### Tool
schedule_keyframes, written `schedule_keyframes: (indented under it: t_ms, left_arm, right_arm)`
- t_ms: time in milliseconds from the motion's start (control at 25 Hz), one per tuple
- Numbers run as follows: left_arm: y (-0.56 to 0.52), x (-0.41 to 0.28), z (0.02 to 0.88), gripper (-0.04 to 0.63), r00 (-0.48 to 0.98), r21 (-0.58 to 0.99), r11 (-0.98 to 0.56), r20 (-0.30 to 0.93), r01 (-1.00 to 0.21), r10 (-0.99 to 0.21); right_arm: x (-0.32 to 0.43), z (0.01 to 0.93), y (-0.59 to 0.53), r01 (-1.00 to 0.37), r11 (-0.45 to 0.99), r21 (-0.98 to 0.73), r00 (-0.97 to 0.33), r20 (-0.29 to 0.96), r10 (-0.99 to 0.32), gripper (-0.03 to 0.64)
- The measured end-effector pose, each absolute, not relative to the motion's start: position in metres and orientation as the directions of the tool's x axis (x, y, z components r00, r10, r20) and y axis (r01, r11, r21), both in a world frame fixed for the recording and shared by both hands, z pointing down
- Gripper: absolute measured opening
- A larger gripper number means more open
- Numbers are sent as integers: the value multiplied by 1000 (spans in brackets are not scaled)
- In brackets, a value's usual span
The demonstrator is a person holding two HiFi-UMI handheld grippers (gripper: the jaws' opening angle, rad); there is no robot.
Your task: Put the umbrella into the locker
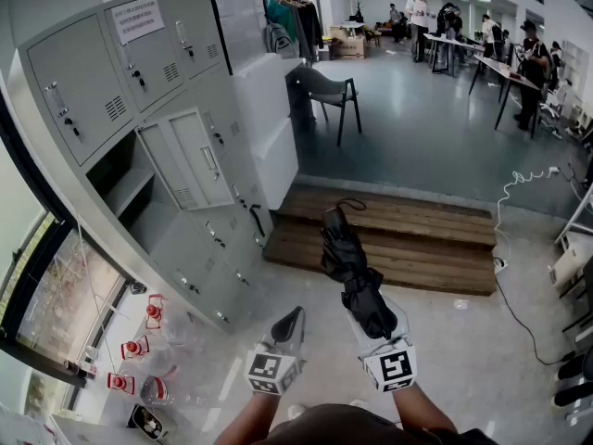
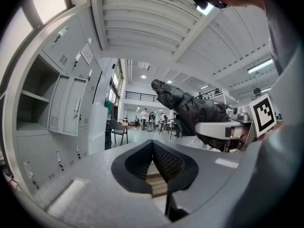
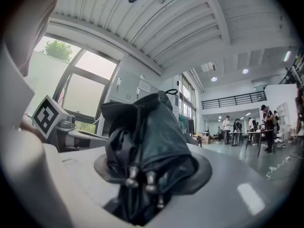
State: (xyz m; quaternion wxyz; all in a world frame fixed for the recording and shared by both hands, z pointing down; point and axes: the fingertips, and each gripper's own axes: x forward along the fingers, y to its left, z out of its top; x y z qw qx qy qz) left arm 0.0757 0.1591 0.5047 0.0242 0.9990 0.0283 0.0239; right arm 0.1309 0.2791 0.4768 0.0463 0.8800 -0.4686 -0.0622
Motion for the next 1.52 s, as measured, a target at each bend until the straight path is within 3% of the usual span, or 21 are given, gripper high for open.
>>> schedule_keyframes:
  t_ms: [400, 760, 1520]
  left_arm:
    - [132, 53, 504, 5, 998, 45, -998, 38, 47, 48]
    - [119, 48, 499, 5, 999, 41, -998, 7, 40, 40]
    - [31, -18, 506, 5, 1000, 28, -999, 9, -30, -30]
  right_arm:
    - [107, 470, 254, -818, -559, 134, 556, -68, -829, 227]
    - [96, 447, 243, -839, -538, 82, 522, -158, -838, 230]
    - [46, 473, 163, -867, -494, 55, 490, -75, -868, 230]
